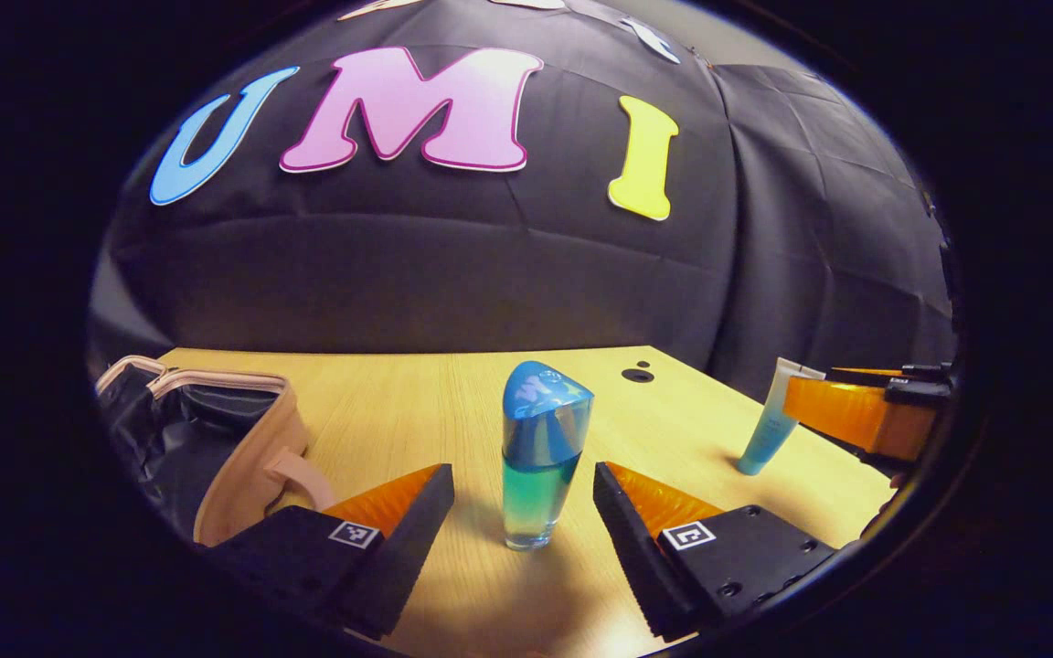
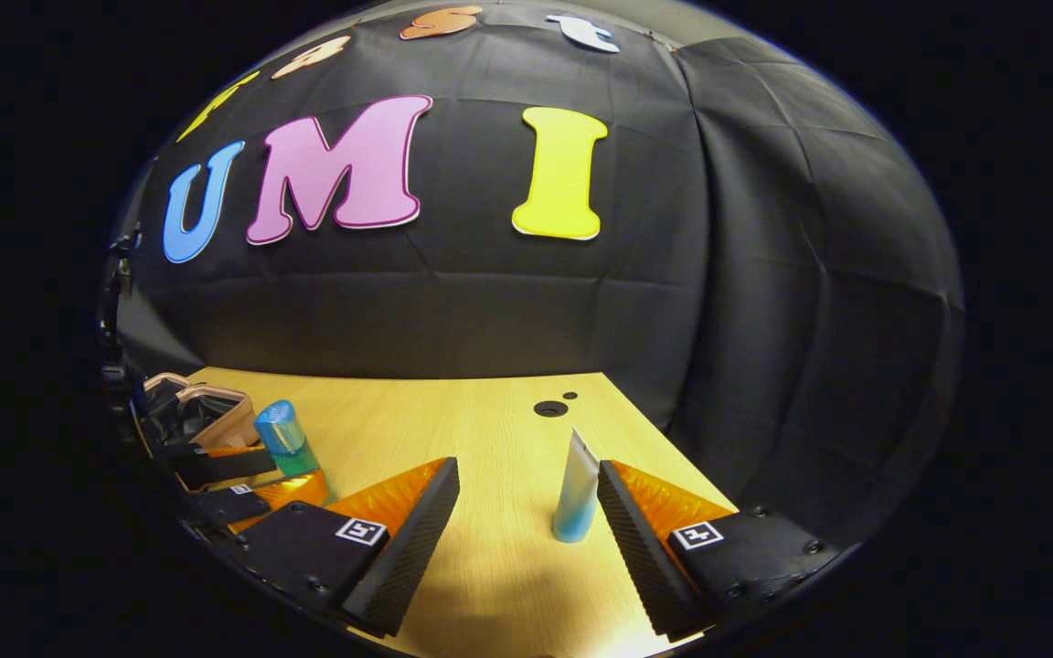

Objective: First open the suitcase, pack the skin care products into it, and then close the suitcase.

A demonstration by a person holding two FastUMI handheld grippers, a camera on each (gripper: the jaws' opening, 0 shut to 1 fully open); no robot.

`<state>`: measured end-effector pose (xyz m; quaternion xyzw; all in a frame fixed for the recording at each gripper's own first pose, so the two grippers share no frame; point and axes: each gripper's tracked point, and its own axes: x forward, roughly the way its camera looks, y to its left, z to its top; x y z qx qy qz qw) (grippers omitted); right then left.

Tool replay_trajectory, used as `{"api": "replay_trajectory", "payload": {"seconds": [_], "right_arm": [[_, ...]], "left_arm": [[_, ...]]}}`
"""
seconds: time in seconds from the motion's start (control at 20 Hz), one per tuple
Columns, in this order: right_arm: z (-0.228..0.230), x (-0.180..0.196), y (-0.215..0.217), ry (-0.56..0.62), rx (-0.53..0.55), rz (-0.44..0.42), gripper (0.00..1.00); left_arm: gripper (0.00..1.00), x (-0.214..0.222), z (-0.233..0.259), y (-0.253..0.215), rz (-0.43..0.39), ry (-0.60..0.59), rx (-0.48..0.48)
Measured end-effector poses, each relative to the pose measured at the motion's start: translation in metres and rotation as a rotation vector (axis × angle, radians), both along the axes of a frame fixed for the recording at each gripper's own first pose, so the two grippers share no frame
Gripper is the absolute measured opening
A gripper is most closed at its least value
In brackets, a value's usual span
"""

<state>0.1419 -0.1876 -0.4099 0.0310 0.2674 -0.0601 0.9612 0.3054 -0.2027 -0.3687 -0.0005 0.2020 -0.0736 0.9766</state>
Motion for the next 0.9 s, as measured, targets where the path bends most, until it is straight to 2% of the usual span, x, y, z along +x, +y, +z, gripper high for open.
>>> {"api": "replay_trajectory", "payload": {"seconds": [0.15, 0.25, 0.45, 0.5, 0.65, 0.9], "right_arm": [[-0.018, 0.002, -0.005, 0.032, 0.005, -0.025, 0.97], [-0.029, 0.006, -0.008, 0.040, 0.005, -0.034, 0.97], [-0.046, 0.012, -0.011, 0.062, 0.021, -0.055, 0.99], [-0.050, 0.012, -0.011, 0.074, 0.023, -0.056, 0.99], [-0.062, 0.009, -0.015, 0.108, -0.001, -0.064, 0.99], [-0.081, 0.027, -0.034, 0.112, -0.011, -0.147, 0.99]], "left_arm": [[0.96, 0.016, -0.016, -0.006, 0.004, 0.052, 0.010], [0.87, 0.022, -0.016, -0.005, 0.014, 0.053, 0.021], [0.63, 0.030, -0.018, -0.008, 0.013, 0.060, 0.058], [0.51, 0.031, -0.020, -0.012, 0.003, 0.063, 0.055], [0.50, 0.031, -0.019, -0.011, 0.000, 0.062, 0.045], [0.49, 0.030, -0.021, -0.012, -0.003, 0.062, 0.054]]}}
